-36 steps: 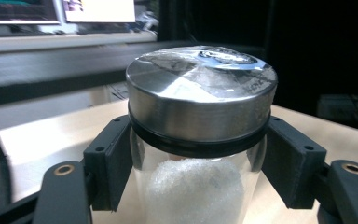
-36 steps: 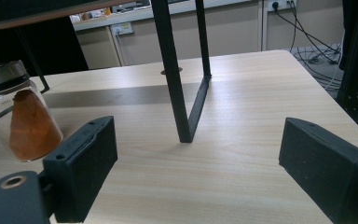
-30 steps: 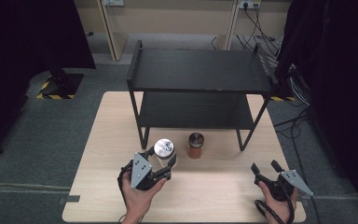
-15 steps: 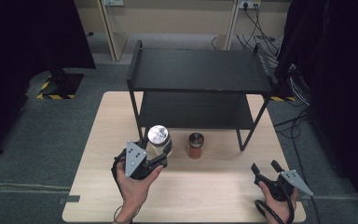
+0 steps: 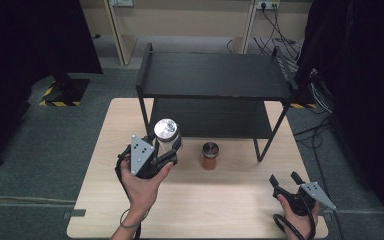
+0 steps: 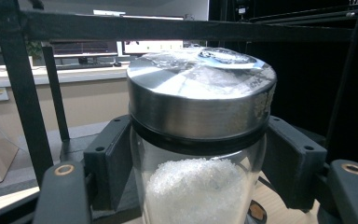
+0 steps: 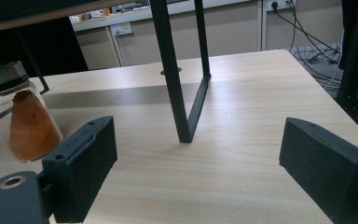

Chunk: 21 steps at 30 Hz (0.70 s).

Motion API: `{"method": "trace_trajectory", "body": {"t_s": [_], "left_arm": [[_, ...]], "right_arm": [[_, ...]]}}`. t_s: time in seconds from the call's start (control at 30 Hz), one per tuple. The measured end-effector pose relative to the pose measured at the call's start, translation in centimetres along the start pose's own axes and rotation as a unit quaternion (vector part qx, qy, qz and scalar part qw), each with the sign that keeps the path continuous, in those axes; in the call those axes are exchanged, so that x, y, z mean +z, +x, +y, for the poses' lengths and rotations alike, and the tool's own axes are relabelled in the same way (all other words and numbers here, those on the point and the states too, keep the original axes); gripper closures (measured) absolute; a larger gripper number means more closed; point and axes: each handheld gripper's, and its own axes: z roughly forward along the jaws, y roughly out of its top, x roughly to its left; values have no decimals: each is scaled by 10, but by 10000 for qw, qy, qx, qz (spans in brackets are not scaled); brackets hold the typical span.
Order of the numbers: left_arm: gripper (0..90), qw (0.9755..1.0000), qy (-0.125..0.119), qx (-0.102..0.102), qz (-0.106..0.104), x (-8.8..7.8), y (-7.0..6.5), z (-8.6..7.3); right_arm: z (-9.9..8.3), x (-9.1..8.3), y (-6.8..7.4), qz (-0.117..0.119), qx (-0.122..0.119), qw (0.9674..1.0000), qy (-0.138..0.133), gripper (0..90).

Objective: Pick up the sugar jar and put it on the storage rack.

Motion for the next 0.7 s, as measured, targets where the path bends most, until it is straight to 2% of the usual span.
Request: {"method": "trace_trajectory", "body": {"t_s": [0.33, 0.7], "left_arm": [[307, 9999, 41, 40, 110, 7, -3, 12], [307, 9998, -90, 47, 167, 12, 0, 29]], "right_arm": [[0, 0, 0, -2, 24, 10000, -5, 113], [0, 0, 0, -5, 28, 10000, 1, 113]]}}
